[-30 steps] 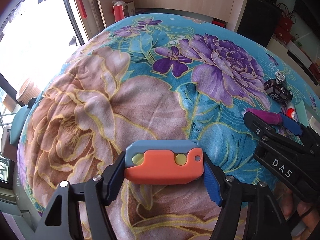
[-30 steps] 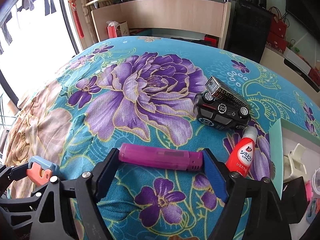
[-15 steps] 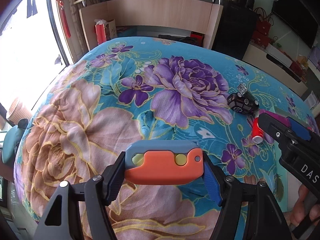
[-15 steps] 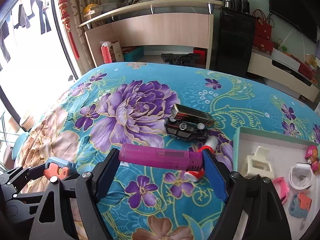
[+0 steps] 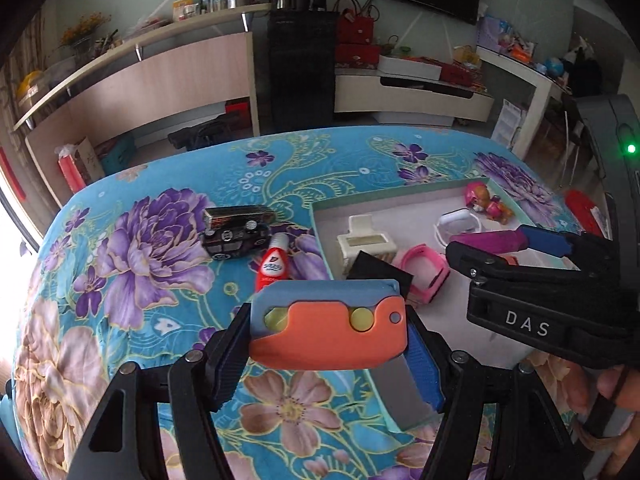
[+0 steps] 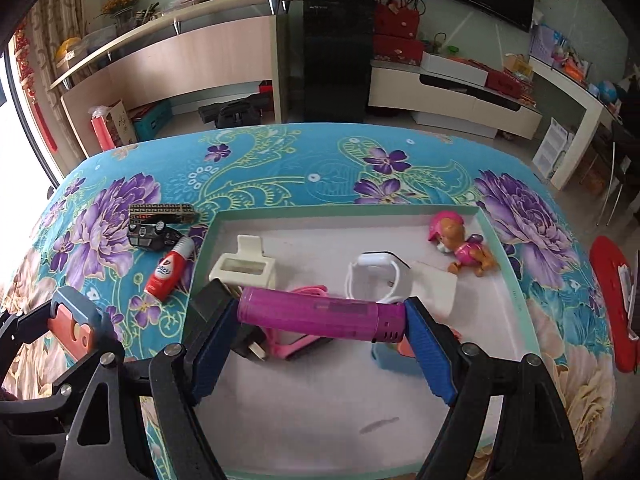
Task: Organize rigid objects
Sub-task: 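Carry the slider toy and pink tube into the tray and open both tools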
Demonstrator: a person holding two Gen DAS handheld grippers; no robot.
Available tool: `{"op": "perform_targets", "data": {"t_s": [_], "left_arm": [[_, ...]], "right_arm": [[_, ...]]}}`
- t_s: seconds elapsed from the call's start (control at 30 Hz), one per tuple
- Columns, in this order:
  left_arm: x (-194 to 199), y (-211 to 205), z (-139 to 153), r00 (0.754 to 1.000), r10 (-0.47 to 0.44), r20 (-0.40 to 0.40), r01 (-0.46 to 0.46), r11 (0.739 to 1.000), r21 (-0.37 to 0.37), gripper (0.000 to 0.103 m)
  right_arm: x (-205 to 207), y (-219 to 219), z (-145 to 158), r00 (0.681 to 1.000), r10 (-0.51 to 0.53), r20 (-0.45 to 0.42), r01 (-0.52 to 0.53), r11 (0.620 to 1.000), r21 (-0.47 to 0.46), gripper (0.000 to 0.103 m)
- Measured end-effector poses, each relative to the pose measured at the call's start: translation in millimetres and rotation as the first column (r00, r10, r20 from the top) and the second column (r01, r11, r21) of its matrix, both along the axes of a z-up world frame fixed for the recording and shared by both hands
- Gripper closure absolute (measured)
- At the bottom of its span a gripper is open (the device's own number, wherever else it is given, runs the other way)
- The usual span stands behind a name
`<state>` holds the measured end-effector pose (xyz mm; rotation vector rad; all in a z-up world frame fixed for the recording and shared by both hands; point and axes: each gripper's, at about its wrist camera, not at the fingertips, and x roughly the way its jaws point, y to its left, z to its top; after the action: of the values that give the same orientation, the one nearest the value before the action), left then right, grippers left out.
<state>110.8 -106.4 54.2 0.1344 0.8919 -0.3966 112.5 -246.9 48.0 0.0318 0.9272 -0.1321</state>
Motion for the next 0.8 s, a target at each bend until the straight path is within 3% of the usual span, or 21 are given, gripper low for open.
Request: {"op": "perform_targets", "data": {"t_s": [0.17,0.33,0.5,0.57,0.7,0.8], "left_arm": [[-6.8,-42.1,-15.2,0.994,-0.104,-0.036,0.105,0.994,0.036,0.030],[-7.5,-58.4,-27.0,0.990,-0.128,-0.068,0.132,0.989,0.064,0.030],[-6.3,-55.6,-28.6,0.991,-0.112,-0.071,0.117,0.991,0.070,0.024],[-6.2,-50.6,-24.7,0.993,-0.105,-0.062,0.109,0.992,0.056,0.015],[-4.1,-34.2,-15.7,0.996,-0.079,-0.041,0.080,0.996,0.029,0.012],[3.9,-5.7,-9.6,1.000,-0.006,-0.027,0.006,1.000,0.003,0.011]], "right_arm": [[-8.9,-25.1,-10.7,0.998,-0.050,-0.043,0.050,0.999,0.006,0.020],[-9.9,-35.9,-19.8,0.995,-0.059,-0.078,0.062,0.998,0.031,0.020],[-6.8,-36.6,-26.1,0.995,-0.042,-0.092,0.048,0.997,0.062,0.020],[-6.5,-37.3,-25.5,0.995,-0.044,-0.085,0.050,0.996,0.074,0.013],[-5.7,-36.0,-20.1,0.997,-0.053,-0.060,0.057,0.996,0.064,0.010],[-3.5,-34.2,-11.1,0.998,-0.059,-0.024,0.061,0.997,0.055,0.010]]}}
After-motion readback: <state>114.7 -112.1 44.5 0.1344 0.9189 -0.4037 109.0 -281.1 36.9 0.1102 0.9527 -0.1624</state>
